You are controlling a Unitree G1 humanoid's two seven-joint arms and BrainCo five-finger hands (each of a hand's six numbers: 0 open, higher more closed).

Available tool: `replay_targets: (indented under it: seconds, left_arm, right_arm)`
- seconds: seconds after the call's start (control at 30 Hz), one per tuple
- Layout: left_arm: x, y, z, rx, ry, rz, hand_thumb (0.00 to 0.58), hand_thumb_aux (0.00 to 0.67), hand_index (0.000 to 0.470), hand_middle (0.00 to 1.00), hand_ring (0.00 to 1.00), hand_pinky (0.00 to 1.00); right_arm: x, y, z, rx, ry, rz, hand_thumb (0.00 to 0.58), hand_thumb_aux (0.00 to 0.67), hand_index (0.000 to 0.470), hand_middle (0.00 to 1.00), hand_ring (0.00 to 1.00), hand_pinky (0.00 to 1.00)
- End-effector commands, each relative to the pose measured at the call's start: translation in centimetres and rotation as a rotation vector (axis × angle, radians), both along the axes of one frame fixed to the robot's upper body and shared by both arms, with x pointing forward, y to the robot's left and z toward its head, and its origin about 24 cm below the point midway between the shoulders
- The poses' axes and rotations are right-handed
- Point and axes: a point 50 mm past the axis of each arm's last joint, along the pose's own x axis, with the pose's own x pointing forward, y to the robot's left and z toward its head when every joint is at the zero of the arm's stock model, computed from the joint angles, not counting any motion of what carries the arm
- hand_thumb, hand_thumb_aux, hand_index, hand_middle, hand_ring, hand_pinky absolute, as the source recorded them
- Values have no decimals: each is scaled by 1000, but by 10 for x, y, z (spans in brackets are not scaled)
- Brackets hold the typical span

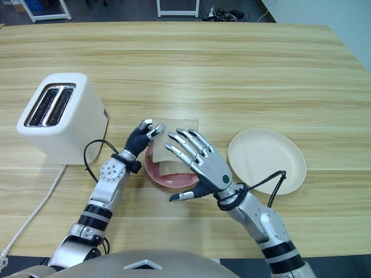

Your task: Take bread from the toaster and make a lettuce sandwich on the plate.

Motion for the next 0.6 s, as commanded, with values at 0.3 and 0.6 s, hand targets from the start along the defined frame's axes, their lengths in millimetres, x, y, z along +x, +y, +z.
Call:
replay_targets:
  seconds: [0.3, 0.6]
  left_arm:
    - [-9, 1, -40, 189, 86, 28, 580, 670, 470, 1000, 1000, 1000]
    - [-8, 0, -39, 428, -84, 34, 573, 599, 420, 761, 761, 761]
  right_arm:
    - [6, -10, -66, -207, 301, -34, 0, 0, 0, 0, 0, 0]
    - [-13, -24, -111, -453, 647, 1, 0, 0, 0, 0, 0, 0]
